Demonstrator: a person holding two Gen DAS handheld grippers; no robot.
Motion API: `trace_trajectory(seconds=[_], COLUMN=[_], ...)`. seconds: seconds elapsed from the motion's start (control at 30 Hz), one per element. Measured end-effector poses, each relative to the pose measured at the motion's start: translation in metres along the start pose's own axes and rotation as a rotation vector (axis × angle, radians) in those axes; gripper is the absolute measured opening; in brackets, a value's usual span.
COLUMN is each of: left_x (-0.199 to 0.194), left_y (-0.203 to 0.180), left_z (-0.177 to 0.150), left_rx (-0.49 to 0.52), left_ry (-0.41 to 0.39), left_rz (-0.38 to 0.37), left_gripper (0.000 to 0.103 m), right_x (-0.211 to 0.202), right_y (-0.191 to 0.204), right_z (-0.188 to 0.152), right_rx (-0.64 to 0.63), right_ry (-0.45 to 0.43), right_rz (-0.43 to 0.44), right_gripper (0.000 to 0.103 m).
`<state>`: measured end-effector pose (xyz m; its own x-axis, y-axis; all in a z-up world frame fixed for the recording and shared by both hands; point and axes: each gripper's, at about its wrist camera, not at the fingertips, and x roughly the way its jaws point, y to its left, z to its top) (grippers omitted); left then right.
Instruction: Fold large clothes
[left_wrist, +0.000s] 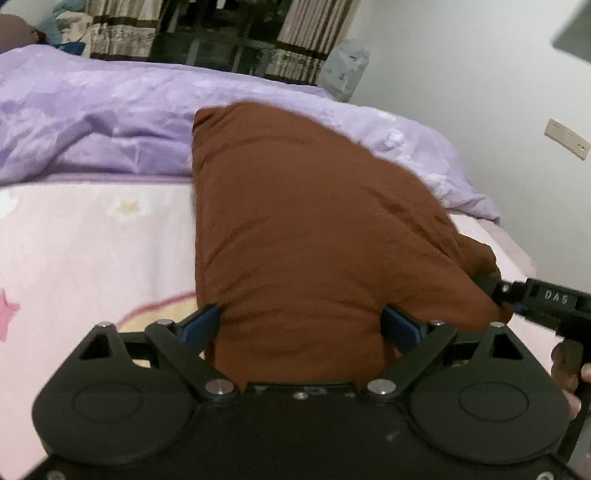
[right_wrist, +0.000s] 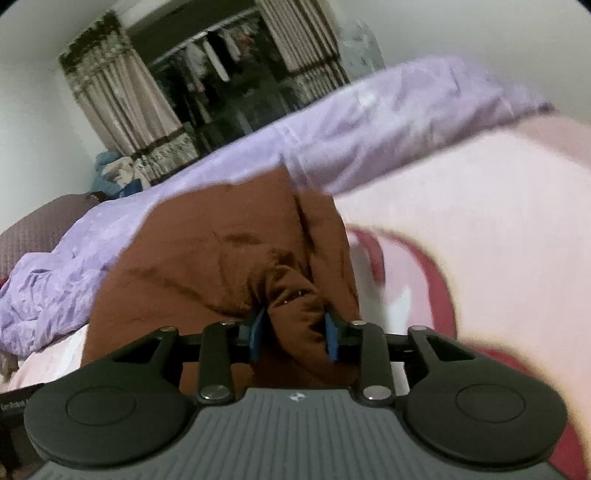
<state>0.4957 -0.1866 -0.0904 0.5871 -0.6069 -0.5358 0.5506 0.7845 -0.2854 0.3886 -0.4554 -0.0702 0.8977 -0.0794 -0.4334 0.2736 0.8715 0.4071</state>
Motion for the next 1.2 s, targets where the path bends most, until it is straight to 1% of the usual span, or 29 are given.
trace_trajectory(seconds=[0.07, 0.13, 0.23, 0.3, 0.37, 0.4, 0.47, 0.53, 0.57, 0.6, 0.63, 0.67, 0.7, 0.77, 0.83, 0.9, 0.97, 1.03, 1.07, 1.13, 1.2], left_x=[-0.009, -0.010, 0.003, 0.015, 0.024, 0.027, 0.036, 0.041, 0.042, 0.045, 0.046, 0.045, 0.045, 0.042, 0.038, 0.039, 0.046, 0.051, 0.054, 0.058, 0.060], left_y=[0.001, 0.005, 0.015, 0.019, 0.019, 0.019, 0.016, 0.015, 0.014, 0.014, 0.014, 0.013, 0.013, 0.011, 0.008, 0.004, 0.002, 0.000, -0.002, -0.003, -0.001], left_z=[0.017, 0.036, 0.062, 0.071, 0.073, 0.073, 0.071, 0.067, 0.065, 0.064, 0.063, 0.063, 0.065, 0.068, 0.070, 0.070, 0.066, 0.061, 0.059, 0.056, 0.056], left_rx=[0.016, 0.016, -0.038, -0.061, -0.059, -0.055, -0.039, -0.031, -0.033, -0.034, -0.035, -0.033, -0.030, -0.019, 0.001, 0.016, 0.025, 0.045, 0.062, 0.076, 0.074], left_ry=[-0.038, -0.069, -0.061, -0.044, -0.034, -0.029, -0.012, -0.002, 0.000, 0.000, -0.002, -0.003, -0.002, -0.003, -0.013, -0.012, 0.010, 0.017, 0.017, 0.022, 0.025], left_rz=[0.004, 0.016, 0.032, 0.018, 0.010, 0.011, 0.010, 0.008, 0.008, 0.007, 0.007, 0.006, 0.005, 0.003, 0.002, 0.002, 0.017, 0.035, 0.046, 0.062, 0.069], left_gripper=[0.093, 0.093, 0.093, 0.093, 0.093, 0.093, 0.093, 0.093, 0.093, 0.093, 0.093, 0.093, 0.093, 0.093, 0.093, 0.093, 0.095, 0.096, 0.096, 0.098, 0.099], right_x=[-0.007, -0.004, 0.017, 0.042, 0.064, 0.077, 0.095, 0.108, 0.110, 0.110, 0.106, 0.100, 0.093, 0.072, 0.045, 0.029, 0.034, 0.053, 0.064, 0.077, 0.079], right_y=[0.002, 0.003, 0.000, -0.003, -0.005, -0.006, -0.008, -0.010, -0.010, -0.010, -0.010, -0.008, -0.006, -0.002, 0.000, -0.004, -0.007, -0.014, -0.020, -0.029, -0.035], right_z=[0.016, 0.039, 0.070, 0.087, 0.095, 0.097, 0.093, 0.089, 0.087, 0.085, 0.084, 0.082, 0.083, 0.087, 0.092, 0.091, 0.083, 0.070, 0.061, 0.050, 0.046], right_rx=[-0.024, -0.020, 0.003, 0.033, 0.051, 0.068, 0.088, 0.110, 0.121, 0.128, 0.120, 0.113, 0.108, 0.103, 0.106, 0.135, 0.122, 0.131, 0.146, 0.174, 0.212], right_ry=[-0.022, -0.037, -0.018, 0.025, 0.075, 0.096, 0.145, 0.185, 0.196, 0.202, 0.201, 0.185, 0.167, 0.120, 0.055, 0.023, 0.049, 0.109, 0.130, 0.144, 0.130], right_rz=[0.014, 0.043, 0.071, 0.084, 0.099, 0.090, 0.068, 0.065, 0.072, 0.097, 0.118, 0.129, 0.128, 0.129, 0.154, 0.169, 0.124, 0.055, 0.043, 0.045, 0.065], right_gripper=[0.055, 0.057, 0.058, 0.058, 0.058, 0.058, 0.058, 0.058, 0.050, 0.025, 0.015, 0.009, 0.007, 0.007, 0.007, 0.007, 0.007, 0.007, 0.008, 0.009, 0.012])
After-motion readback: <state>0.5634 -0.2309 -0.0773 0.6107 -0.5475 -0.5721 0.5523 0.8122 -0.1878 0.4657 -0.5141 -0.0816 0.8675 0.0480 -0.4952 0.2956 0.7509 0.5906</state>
